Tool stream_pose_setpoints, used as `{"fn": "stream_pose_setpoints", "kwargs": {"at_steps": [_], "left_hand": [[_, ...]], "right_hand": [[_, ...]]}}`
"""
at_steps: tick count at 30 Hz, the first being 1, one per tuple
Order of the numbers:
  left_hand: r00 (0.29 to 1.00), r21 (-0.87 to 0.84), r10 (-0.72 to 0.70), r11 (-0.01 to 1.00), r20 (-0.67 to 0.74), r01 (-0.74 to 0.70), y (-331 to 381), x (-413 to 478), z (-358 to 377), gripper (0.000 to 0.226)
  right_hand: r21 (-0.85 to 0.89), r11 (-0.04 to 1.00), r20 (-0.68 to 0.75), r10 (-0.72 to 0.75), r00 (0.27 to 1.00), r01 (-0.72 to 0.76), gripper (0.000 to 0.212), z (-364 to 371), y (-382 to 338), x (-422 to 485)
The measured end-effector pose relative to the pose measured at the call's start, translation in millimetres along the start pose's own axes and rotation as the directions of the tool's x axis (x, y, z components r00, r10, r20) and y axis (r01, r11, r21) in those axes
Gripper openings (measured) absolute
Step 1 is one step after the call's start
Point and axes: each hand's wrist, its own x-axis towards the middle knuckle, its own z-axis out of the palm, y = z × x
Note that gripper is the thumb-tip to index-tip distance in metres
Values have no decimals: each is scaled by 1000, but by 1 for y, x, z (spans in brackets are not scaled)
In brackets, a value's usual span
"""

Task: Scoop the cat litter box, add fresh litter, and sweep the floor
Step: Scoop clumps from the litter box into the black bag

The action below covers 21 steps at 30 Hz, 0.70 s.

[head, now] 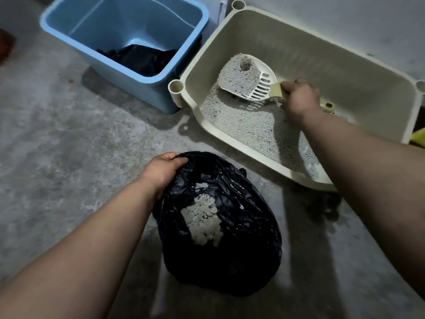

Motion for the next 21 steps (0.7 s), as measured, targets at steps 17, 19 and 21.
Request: {"fn": "stream_pose_setpoints", "kwargs": {"at_steps": [17, 19, 21], "left_hand": [[996, 6, 47, 999, 69, -48, 8, -5, -7, 15], [996, 14, 63, 998, 70, -64, 9, -7, -9, 15], [995, 16, 73, 997, 66, -74, 9, -7, -11, 13]], "right_hand": [[-212, 977, -21, 12, 1000, -16, 27, -33, 29, -70], [-178, 983, -37, 41, 998, -47, 29, -41, 27, -77], [-225, 974, -24, 21, 1000, -25, 27, -46, 29, -81]]}}
